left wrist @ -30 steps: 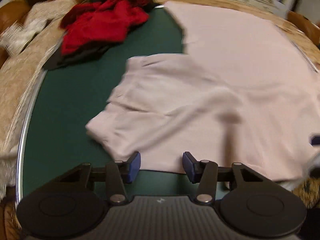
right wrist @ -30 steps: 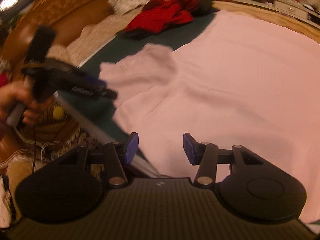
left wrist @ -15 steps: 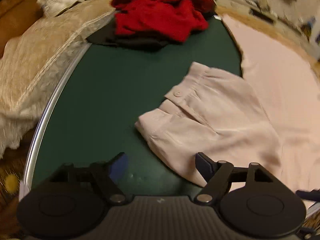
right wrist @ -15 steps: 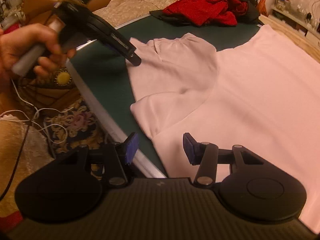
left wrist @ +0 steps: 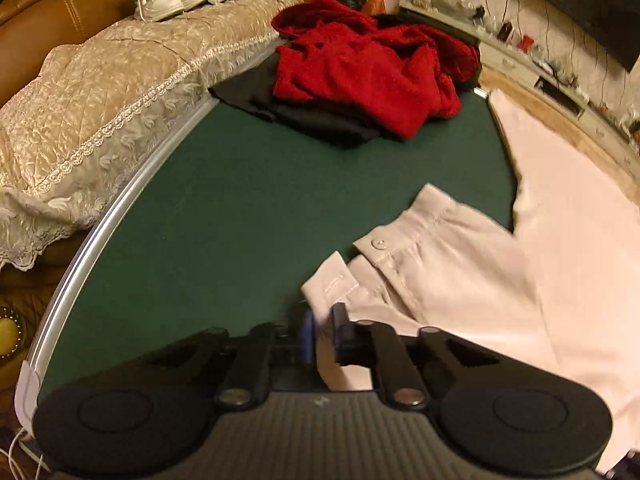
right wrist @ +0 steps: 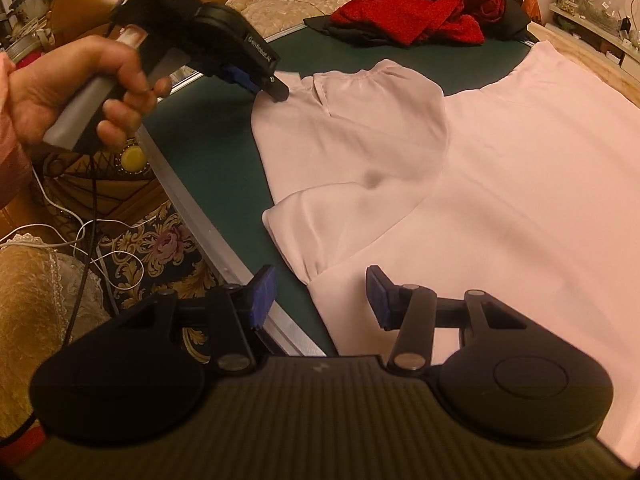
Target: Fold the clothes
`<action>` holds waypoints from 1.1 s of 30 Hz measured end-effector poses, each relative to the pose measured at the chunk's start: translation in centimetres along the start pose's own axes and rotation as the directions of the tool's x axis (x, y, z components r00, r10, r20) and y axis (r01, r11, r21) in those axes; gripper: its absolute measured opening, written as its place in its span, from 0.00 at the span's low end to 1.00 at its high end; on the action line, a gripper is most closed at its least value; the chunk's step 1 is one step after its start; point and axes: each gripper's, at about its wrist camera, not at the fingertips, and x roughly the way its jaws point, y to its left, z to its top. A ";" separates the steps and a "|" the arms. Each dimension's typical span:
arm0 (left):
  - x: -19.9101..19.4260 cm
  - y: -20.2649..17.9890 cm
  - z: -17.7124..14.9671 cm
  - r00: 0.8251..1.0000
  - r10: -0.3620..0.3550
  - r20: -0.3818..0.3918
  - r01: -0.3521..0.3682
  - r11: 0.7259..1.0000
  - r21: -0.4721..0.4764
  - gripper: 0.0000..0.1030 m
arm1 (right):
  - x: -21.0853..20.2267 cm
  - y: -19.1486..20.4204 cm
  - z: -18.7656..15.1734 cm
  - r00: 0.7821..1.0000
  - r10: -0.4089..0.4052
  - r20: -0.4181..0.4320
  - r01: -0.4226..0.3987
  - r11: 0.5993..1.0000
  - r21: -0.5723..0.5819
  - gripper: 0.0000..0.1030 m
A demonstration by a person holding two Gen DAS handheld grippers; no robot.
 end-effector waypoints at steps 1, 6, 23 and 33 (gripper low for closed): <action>-0.2 0.0 0.2 1.000 0.007 0.013 -0.007 1.000 0.007 0.09 | 0.1 0.0 -0.1 1.000 0.008 0.000 -0.008 1.000 -0.001 0.55; -0.7 0.0 0.9 0.999 0.038 0.039 -0.040 0.998 0.040 0.09 | 1.1 -0.6 -0.4 0.999 0.027 -0.024 -0.027 1.000 0.012 0.55; 1.9 -0.1 2.5 1.000 0.021 0.006 -0.021 0.992 0.122 0.18 | 1.1 0.5 -1.4 1.000 0.029 0.009 -0.028 0.995 -0.101 0.43; 1.9 -0.6 2.9 0.992 0.124 -0.012 -0.118 0.972 0.205 0.46 | 1.4 1.4 -2.2 1.000 0.004 -0.002 -0.004 0.982 -0.190 0.25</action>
